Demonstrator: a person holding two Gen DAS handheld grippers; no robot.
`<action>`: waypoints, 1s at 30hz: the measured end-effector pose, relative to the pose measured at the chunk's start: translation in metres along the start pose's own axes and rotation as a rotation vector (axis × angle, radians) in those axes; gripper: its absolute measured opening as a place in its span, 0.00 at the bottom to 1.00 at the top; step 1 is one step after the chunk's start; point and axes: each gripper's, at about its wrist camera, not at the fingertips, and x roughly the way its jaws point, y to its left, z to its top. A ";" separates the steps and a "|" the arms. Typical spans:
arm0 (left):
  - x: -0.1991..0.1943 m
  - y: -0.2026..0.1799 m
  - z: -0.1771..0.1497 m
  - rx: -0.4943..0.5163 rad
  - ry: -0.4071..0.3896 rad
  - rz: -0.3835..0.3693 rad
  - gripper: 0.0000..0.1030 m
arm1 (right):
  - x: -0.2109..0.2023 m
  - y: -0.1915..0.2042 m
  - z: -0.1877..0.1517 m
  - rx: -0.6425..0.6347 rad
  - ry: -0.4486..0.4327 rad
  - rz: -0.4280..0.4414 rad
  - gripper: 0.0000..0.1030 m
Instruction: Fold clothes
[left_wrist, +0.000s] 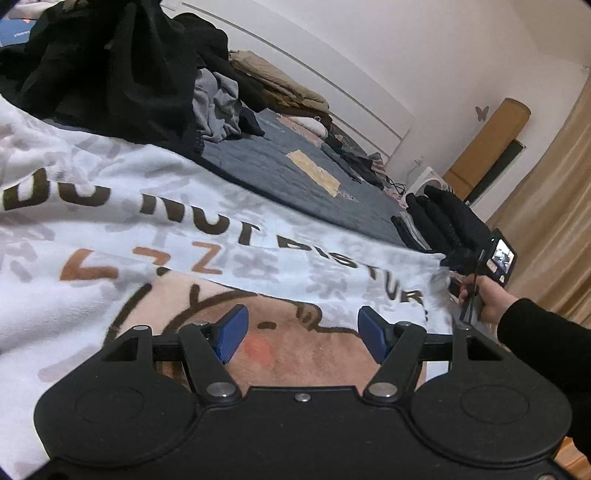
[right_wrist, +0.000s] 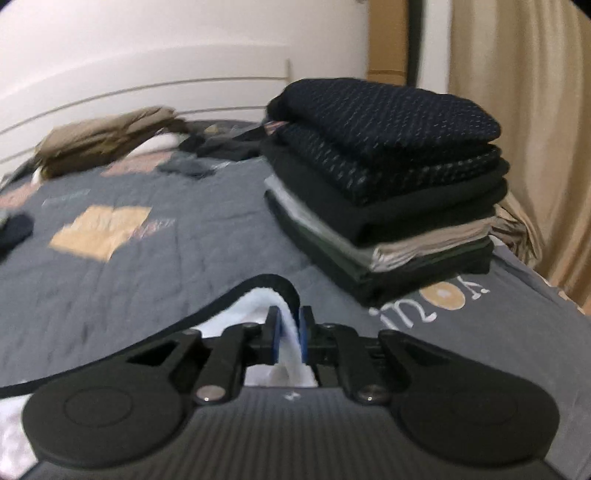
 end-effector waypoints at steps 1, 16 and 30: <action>0.001 -0.001 -0.001 0.007 0.010 -0.010 0.63 | -0.005 -0.002 -0.004 -0.002 -0.001 0.009 0.15; -0.006 -0.080 -0.065 0.204 0.152 -0.274 0.63 | -0.176 -0.087 -0.081 -0.058 0.126 0.198 0.44; -0.033 -0.137 -0.126 0.369 0.225 -0.417 0.63 | -0.268 -0.165 -0.170 -0.132 0.264 0.116 0.53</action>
